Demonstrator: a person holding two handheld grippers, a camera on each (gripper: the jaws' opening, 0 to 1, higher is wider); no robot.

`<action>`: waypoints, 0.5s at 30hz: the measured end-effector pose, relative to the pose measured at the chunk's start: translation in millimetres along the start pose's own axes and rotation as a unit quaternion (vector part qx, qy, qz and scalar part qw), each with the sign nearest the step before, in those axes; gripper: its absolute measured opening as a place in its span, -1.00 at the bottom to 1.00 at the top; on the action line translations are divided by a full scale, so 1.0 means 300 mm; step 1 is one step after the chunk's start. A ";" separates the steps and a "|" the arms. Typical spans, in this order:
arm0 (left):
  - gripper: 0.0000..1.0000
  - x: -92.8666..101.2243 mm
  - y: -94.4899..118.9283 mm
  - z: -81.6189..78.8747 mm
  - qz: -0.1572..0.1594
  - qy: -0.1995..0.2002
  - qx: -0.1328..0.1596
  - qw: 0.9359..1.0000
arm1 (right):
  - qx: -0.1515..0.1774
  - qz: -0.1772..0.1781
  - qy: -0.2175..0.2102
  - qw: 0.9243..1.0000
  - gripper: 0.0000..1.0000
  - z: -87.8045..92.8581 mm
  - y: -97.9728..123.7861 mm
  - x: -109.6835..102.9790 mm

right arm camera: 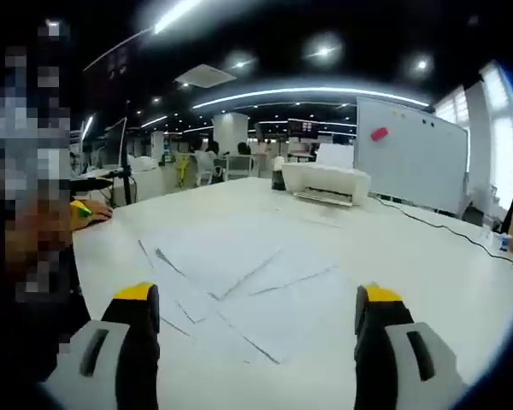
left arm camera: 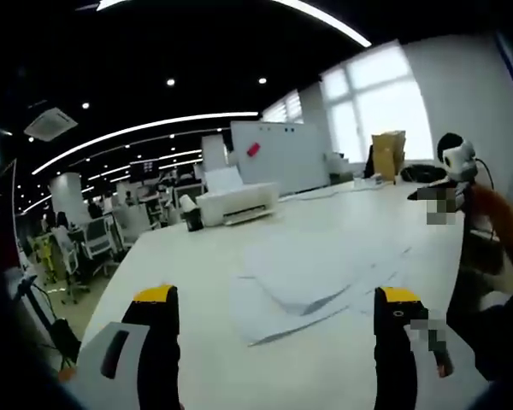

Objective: Organize the stack of printing papers by aligning and flattening the scattered papers on the table

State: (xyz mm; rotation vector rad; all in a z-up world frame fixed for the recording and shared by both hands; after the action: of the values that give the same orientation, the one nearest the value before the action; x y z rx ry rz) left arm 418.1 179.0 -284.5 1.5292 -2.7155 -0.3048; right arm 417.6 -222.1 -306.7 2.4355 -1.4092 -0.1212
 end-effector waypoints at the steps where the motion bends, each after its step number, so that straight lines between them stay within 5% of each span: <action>1: 0.94 0.000 0.001 0.000 0.000 0.000 0.001 1.000 | 0.000 0.001 0.002 1.000 0.80 -0.001 0.001 0.001; 15: 0.93 -0.005 0.015 0.000 -0.004 0.002 0.004 1.000 | 0.013 -0.013 0.007 1.000 0.80 -0.047 -0.035 -0.029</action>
State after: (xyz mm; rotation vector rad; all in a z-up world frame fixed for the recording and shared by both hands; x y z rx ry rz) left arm 414.9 182.5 -283.6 1.5430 -2.7119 -0.2902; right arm 425.2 -206.7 -297.3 2.4712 -1.3808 -0.0919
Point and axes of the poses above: the point that each gripper's makers call its tool centre point, and the gripper's own axes: y roughly backward along the fingers, x roughly to its right, z roughly out of its underside, the point moved 6 cm from there along y, roughly backward along the fingers, and after that the axes turned 3 degrees about y, right-handed, at the moved point
